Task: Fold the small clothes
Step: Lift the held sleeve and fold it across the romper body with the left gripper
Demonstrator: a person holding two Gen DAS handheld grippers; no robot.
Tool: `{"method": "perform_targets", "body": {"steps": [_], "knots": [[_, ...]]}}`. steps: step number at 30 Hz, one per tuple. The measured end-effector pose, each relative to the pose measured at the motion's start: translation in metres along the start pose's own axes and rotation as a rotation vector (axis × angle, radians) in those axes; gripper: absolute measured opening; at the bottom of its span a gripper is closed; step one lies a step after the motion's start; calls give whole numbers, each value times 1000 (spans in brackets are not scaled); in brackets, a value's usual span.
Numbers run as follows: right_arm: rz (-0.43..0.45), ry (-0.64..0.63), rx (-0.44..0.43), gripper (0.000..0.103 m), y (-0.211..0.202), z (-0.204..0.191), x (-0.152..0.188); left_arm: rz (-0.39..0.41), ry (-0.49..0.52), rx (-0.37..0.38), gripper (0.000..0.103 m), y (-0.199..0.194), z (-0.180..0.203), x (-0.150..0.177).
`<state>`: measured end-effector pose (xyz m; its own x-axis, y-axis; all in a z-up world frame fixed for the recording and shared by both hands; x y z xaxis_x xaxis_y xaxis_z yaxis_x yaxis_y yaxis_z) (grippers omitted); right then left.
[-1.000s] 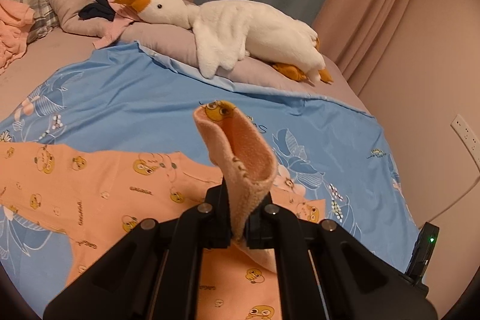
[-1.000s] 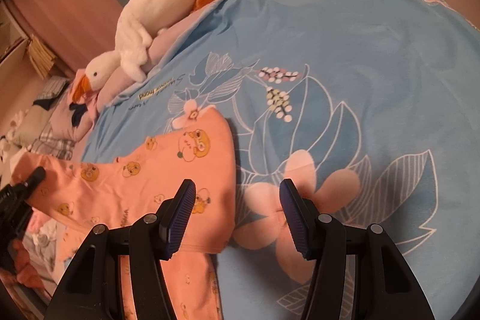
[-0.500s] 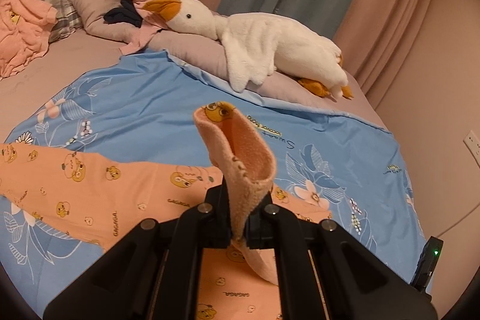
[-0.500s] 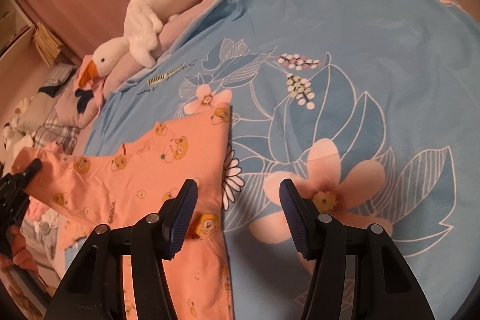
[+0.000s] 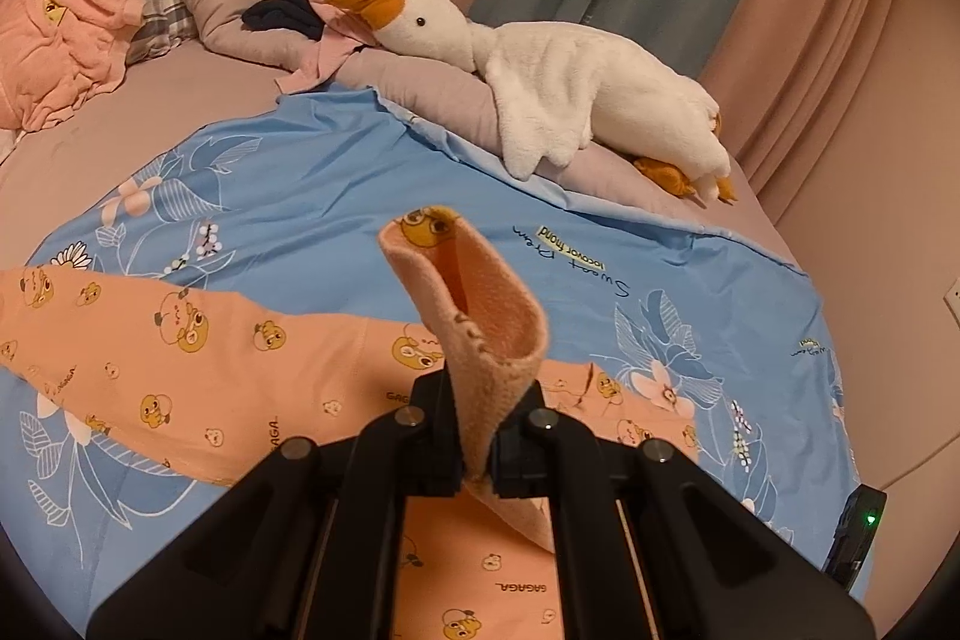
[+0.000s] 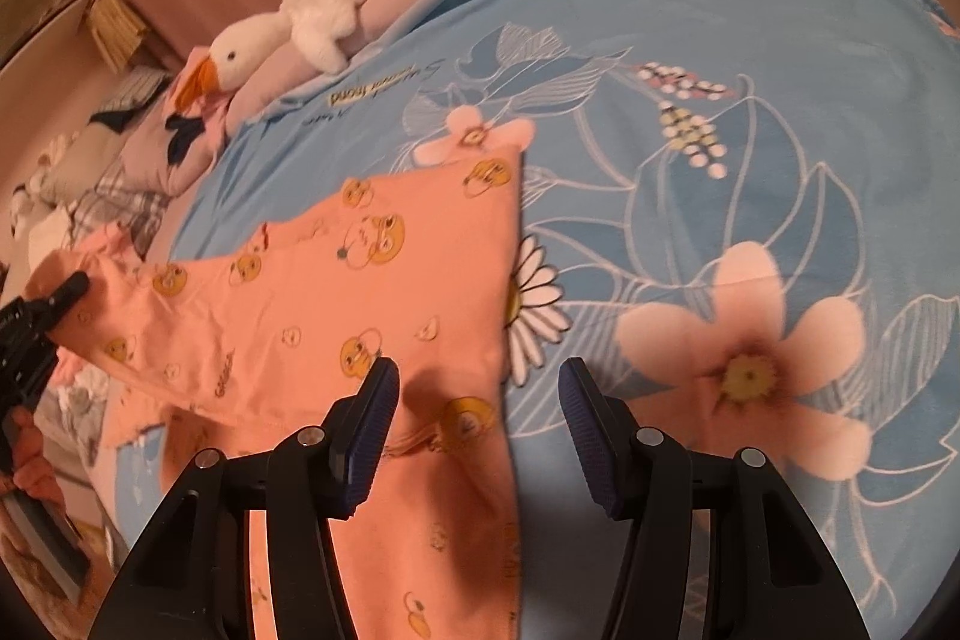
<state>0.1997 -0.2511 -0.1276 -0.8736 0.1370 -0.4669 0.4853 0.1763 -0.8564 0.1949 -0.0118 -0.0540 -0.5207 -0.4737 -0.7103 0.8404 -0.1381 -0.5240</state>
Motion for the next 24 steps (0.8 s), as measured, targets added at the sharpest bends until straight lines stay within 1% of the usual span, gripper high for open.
{"method": "perform_targets", "body": {"steps": [6, 12, 14, 17, 18, 19, 20, 24], "knots": [[-30, -44, 11, 55, 10, -13, 7, -12, -23, -22, 5, 2, -15, 4], [-32, -68, 34, 53, 12, -16, 8, -35, -59, -32, 5, 6, -31, 12], [-32, -71, 39, 51, 13, -16, 9, -44, -66, -46, 5, 9, -37, 15], [-30, -81, 46, 46, 13, -17, 9, -61, -82, -60, 5, 12, -47, 20], [-30, -84, 47, 44, 14, -17, 9, -68, -84, -65, 6, 14, -50, 22], [-29, -88, 47, 39, 14, -17, 9, -73, -84, -71, 6, 15, -52, 23], [-30, -91, 46, 37, 15, -18, 9, -80, -82, -78, 6, 17, -55, 26], [-27, -105, 62, 35, 16, -20, 10, -99, -93, -90, 6, 21, -64, 33]]}}
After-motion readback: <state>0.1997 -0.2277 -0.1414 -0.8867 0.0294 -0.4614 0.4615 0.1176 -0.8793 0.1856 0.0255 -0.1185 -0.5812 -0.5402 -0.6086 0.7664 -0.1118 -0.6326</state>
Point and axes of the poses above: each gripper's, at about its wrist camera, not at the fingertips, and y roughly the way its jaws point, z to its right, x to its underside, the point moved 6 cm from there along y, roughly the way its jaws point, and after that the axes turned 9 degrees about x, right-handed, at the moved point
